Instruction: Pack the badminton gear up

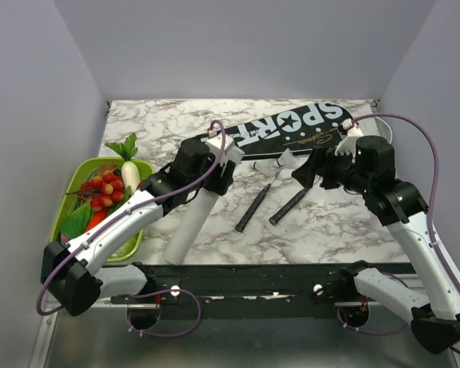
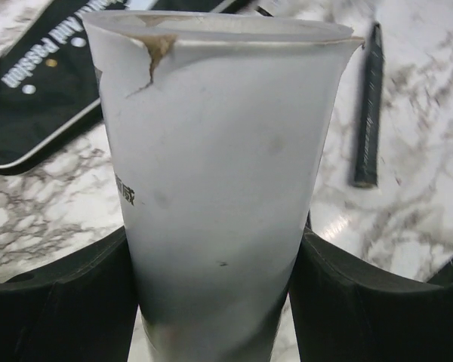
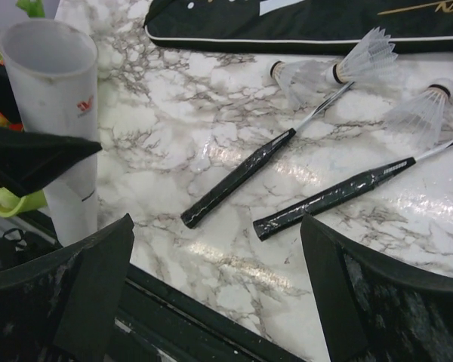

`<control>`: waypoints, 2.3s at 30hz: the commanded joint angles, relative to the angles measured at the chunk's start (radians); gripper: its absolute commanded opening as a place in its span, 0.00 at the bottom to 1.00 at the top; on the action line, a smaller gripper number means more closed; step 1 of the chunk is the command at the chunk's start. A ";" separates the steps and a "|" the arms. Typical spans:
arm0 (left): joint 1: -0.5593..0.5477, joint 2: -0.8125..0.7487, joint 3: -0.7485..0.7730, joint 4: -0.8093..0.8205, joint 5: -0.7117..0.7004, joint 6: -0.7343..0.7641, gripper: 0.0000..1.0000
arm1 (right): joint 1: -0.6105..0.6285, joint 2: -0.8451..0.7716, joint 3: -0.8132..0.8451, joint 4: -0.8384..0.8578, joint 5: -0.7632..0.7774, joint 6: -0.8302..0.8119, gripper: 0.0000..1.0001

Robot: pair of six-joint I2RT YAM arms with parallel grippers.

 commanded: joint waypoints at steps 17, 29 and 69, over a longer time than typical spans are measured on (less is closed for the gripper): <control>-0.252 -0.411 -0.332 0.033 0.259 0.118 0.00 | 0.006 -0.211 -0.190 -0.009 -0.465 0.065 0.96; -0.327 -0.366 -0.375 0.056 0.236 0.144 0.00 | 0.009 -0.150 -0.164 0.106 -0.632 0.088 0.88; -0.358 -0.472 -0.443 0.139 0.309 0.127 0.00 | 0.311 0.086 -0.213 0.401 -0.618 0.223 0.37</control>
